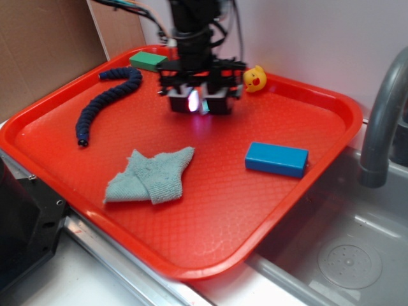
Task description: Grab the wood chip.
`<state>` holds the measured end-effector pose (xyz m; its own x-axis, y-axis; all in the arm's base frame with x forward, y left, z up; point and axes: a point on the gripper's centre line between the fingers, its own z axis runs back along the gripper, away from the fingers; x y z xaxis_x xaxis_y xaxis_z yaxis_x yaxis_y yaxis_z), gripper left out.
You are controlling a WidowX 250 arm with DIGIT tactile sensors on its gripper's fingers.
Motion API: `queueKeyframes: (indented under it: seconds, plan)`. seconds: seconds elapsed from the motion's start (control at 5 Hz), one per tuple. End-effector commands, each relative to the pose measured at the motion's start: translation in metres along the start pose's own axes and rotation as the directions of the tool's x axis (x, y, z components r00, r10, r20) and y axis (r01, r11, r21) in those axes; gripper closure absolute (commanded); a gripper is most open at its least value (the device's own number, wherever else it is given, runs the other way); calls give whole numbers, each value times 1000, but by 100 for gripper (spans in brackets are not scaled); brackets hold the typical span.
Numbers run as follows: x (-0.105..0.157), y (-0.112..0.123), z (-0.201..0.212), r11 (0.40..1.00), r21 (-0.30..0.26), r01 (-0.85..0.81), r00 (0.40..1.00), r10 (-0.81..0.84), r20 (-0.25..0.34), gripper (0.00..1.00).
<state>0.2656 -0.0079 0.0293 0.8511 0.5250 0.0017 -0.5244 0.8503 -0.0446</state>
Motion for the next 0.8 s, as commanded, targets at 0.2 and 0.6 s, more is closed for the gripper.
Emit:
queueKeyframes:
  seconds: [0.2, 0.6]
  plan:
    - [-36, 40, 133, 917, 85, 390, 916, -396, 68, 100]
    - [-5, 21, 98, 773, 153, 615, 772, -631, 83, 0]
